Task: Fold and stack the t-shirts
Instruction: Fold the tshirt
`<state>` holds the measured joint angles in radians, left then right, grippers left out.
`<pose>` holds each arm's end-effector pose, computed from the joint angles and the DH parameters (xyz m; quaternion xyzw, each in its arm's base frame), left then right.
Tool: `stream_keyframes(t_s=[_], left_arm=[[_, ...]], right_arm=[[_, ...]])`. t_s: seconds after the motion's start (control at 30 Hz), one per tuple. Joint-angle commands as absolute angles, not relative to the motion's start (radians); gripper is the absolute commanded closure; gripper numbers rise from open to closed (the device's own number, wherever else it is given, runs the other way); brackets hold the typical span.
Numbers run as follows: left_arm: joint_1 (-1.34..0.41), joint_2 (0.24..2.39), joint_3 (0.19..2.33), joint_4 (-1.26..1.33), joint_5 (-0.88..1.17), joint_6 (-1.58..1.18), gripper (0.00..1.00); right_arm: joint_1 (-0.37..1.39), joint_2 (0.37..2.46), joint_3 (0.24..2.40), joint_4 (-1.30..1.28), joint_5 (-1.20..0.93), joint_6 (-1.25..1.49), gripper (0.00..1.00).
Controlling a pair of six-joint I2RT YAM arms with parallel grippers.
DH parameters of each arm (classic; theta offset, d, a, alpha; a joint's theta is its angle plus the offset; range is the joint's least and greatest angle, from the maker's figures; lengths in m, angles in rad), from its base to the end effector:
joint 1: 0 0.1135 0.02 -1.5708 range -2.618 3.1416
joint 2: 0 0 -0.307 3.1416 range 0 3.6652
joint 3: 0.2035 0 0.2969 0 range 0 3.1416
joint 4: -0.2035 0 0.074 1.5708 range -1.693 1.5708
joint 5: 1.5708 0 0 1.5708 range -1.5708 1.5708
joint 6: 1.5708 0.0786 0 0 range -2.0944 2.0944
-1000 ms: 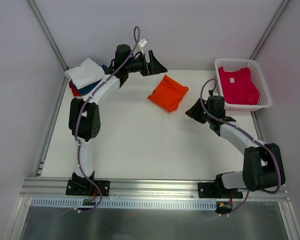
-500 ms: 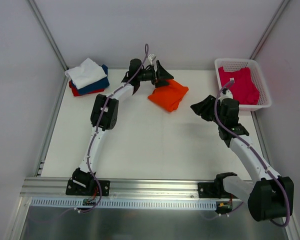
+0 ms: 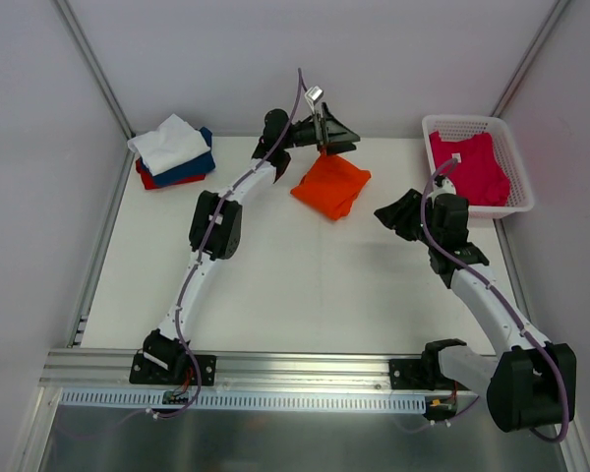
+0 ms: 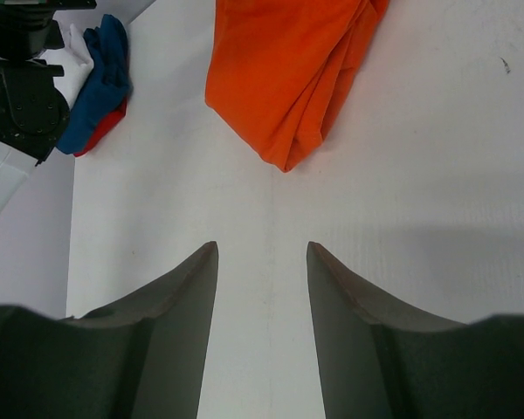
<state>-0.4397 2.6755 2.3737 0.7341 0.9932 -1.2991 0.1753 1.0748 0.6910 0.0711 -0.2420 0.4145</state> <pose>0.6017 -0.3558 0.2713 0.1674 0.5980 -0.7315 0.2817 0.3010 0.0724 0.2840 0.0253 0.8054 0.2631 0.5305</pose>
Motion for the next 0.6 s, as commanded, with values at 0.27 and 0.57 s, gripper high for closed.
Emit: stream_keyframes(t_s=[0.27, 0.57], left_arm=[[-0.434, 2.924, 2.431, 0.772, 0.939, -1.454, 0.01], [-0.436, 2.815, 2.099, 0.81, 0.919, -1.457, 0.01]], right_arm=[[0.167, 1.068, 0.683, 0.091, -0.261, 0.416, 0.52], [0.166, 1.032, 0.663, 0.089, -0.259, 0.428, 0.52]])
